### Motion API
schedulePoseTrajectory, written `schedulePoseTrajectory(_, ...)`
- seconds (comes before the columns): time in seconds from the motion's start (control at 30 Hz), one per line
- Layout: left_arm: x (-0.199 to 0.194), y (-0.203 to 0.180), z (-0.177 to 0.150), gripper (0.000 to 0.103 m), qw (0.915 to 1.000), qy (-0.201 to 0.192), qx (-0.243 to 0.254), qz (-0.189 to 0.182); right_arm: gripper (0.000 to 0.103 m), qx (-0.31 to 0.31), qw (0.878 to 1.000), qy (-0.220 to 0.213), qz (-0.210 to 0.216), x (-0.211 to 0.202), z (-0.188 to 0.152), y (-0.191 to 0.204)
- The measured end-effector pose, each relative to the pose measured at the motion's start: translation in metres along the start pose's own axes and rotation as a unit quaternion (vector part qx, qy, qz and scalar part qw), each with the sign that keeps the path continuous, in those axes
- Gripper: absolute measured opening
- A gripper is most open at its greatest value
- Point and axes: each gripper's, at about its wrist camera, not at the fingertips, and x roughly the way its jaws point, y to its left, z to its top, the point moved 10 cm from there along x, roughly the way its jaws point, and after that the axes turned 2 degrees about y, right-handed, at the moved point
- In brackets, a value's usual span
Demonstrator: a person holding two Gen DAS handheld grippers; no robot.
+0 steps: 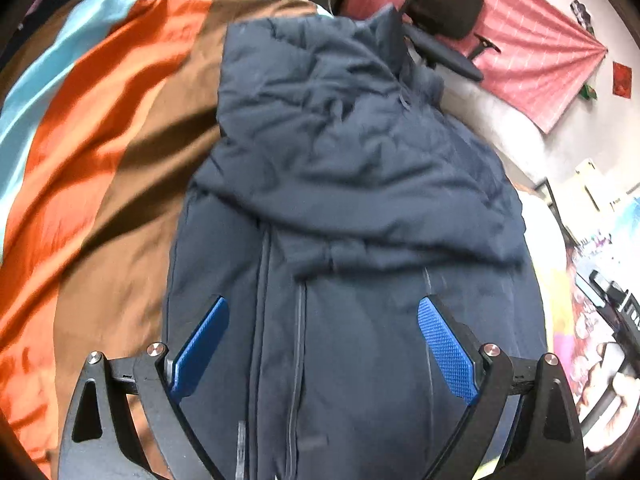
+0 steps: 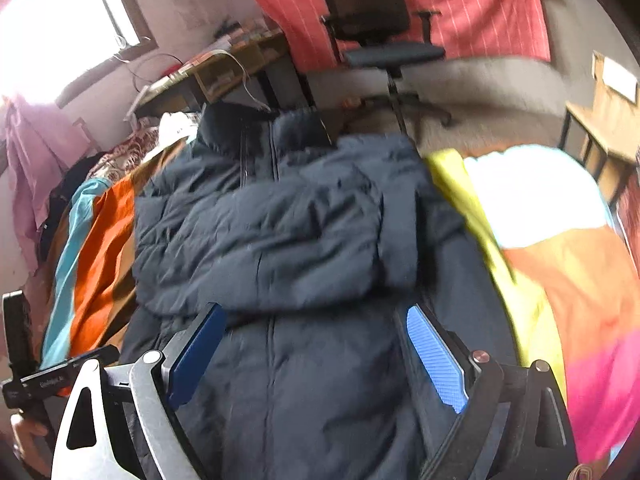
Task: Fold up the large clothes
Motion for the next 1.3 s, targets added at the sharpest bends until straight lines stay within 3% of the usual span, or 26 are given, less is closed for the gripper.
schedulePoseTrajectory(0.17,-0.023,-0.008,-0.014,0.093,0.9988,0.025,0.041,-0.011,0.092,0.032,0.999,0.022,0.012,-0.02,-0.007,0.003)
schedulePoseTrajectory(0.4,-0.049,-0.002,0.015,0.093,0.9965,0.012,0.079,0.021,0.092,0.03,0.999,0.025,0.011,-0.021,0.019,0.003)
schedulePoseTrajectory(0.53,-0.067,-0.001,0.052,0.093,0.9958,-0.016,0.088,0.019,0.093,0.037,0.999,0.024,0.018,-0.004,0.049,0.003)
schedulePoseTrajectory(0.73,-0.078,-0.022,0.138,0.093,0.983,-0.109,0.142,0.042,0.093,0.044,0.998,0.021,0.048,0.04,0.104,0.009)
schedulePoseTrajectory(0.8,-0.066,-0.032,0.174,0.093,0.9789,-0.139,0.143,0.044,0.093,0.045,0.997,0.017,0.055,0.061,0.127,0.011)
schedulePoseTrajectory(0.9,-0.035,-0.044,0.221,0.093,0.9813,-0.153,0.112,0.032,0.093,0.039,0.997,0.007,0.063,0.093,0.16,0.012)
schedulePoseTrajectory(1.07,0.03,-0.053,0.287,0.093,0.9888,-0.141,0.047,0.013,0.093,0.052,0.995,0.005,0.089,0.153,0.204,0.012)
schedulePoseTrajectory(1.3,0.086,-0.053,0.352,0.092,0.9897,-0.139,0.003,0.033,0.093,0.145,0.982,0.009,0.121,0.231,0.257,-0.002)
